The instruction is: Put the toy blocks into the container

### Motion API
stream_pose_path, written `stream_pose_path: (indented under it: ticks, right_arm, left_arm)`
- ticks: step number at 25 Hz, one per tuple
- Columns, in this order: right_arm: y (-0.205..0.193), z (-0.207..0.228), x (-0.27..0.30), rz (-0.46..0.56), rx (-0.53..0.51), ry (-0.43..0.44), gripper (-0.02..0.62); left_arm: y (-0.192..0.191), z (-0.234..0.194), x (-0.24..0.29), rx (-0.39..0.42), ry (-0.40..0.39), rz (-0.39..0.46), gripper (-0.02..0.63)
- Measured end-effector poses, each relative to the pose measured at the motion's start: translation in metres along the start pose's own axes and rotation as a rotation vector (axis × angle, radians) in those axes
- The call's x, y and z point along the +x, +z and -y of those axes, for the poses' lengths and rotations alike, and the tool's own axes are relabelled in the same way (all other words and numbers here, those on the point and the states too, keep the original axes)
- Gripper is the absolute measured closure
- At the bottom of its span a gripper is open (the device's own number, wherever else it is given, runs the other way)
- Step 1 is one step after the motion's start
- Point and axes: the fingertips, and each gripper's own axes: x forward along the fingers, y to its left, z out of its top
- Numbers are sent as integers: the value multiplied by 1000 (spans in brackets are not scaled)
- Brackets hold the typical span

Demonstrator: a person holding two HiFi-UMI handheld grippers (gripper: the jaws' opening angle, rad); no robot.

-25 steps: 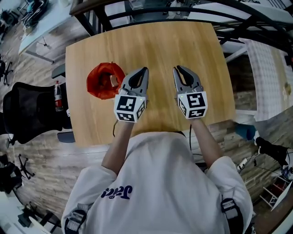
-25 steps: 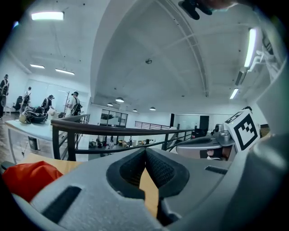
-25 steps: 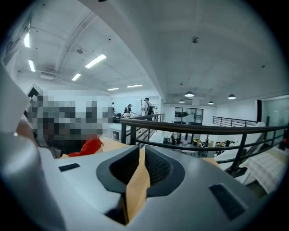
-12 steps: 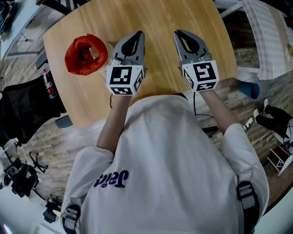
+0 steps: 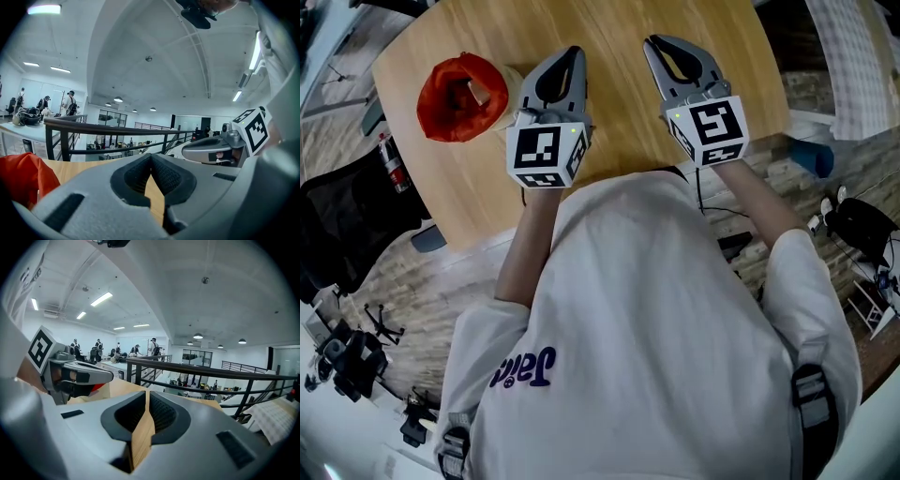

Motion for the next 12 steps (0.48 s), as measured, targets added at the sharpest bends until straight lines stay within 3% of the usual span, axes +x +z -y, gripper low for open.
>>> stream_pose_path:
  ticks: [6, 12]
  right_arm:
    - [3, -6, 12, 7, -2, 6, 566]
    - [9, -4, 14, 26, 28, -42, 578]
  left_arm:
    - [0, -7, -1, 2, 17, 6, 595]
    - [2, -20, -5, -6, 63, 21, 595]
